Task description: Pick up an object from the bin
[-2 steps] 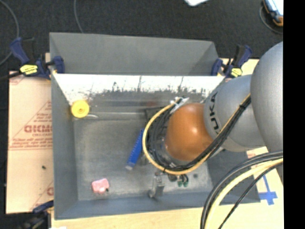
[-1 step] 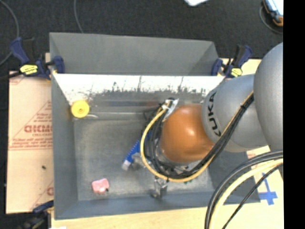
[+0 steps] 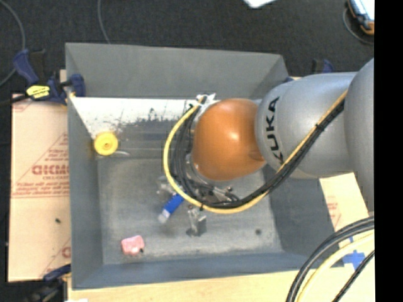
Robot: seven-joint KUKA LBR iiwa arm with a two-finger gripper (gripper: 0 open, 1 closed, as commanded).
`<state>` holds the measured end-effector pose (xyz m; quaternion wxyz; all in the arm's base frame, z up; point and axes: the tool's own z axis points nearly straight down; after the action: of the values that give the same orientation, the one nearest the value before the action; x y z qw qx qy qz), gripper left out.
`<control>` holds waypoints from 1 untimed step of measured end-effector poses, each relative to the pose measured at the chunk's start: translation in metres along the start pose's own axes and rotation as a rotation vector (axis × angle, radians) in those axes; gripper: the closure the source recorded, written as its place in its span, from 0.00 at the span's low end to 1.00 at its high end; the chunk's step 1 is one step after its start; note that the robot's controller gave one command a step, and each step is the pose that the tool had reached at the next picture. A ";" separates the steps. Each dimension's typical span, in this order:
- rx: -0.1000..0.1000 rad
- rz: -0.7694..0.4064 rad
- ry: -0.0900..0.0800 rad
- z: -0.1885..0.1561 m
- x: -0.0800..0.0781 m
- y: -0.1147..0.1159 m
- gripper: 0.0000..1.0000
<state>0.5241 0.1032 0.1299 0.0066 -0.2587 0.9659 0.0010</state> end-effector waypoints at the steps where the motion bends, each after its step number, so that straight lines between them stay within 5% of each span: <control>1: 0.005 -0.228 -0.005 -0.002 0.020 -0.011 0.00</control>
Offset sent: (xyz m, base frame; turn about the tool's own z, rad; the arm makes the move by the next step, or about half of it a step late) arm 0.0317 -0.0242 -0.0420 -0.2317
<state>0.5120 0.0834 0.1321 0.0099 -0.3669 0.9302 -0.0015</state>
